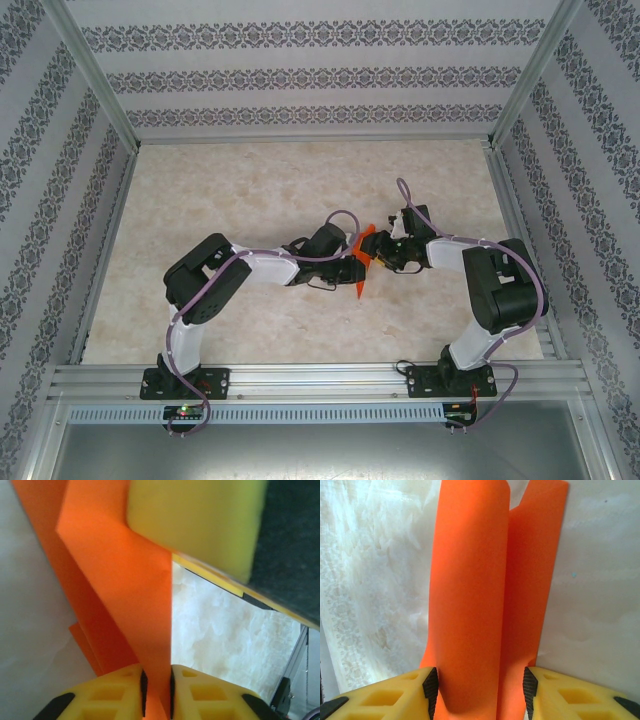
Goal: Fold a paper plane with a square sheet of paper (fold left side to right side)
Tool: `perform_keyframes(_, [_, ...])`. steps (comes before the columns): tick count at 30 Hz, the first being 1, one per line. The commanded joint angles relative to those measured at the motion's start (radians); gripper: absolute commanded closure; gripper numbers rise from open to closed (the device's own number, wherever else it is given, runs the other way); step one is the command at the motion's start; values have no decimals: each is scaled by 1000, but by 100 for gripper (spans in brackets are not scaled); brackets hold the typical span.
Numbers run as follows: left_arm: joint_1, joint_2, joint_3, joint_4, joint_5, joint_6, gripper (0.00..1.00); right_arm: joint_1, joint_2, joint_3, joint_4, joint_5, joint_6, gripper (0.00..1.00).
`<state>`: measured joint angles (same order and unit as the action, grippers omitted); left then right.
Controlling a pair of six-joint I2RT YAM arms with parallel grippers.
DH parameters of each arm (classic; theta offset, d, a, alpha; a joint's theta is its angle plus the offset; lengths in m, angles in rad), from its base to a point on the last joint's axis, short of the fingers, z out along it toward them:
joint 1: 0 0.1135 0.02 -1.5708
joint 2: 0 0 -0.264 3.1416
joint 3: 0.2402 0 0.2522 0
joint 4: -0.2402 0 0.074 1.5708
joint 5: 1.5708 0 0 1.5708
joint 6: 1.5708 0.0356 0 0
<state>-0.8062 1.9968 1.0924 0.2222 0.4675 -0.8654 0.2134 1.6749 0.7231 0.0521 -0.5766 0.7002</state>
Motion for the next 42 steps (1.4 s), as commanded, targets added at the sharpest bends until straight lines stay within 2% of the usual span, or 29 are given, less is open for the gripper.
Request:
perform_keyframes(1, [21,-44,-24,46,18,0,76,4,43,-1,-34,27,-36,49])
perform_keyframes(11, [84,-153,-123,99,52,-12,55,4,44,1,-41,28,-37,49])
perform_keyframes(21, [103,-38,-106,319,180,-143,54,4,43,4,-46,29,-37,49])
perform_keyframes(29, [92,22,-66,323,191,-159,55,4,40,5,-47,26,-37,49])
perform_keyframes(32, [90,40,-52,315,195,-158,59,5,42,6,-47,25,-37,49])
perform_keyframes(39, [91,51,-37,237,145,-114,87,4,34,8,-49,18,-37,49])
perform_keyframes(42, [91,41,-38,208,123,-93,94,2,3,12,-47,19,-40,49])
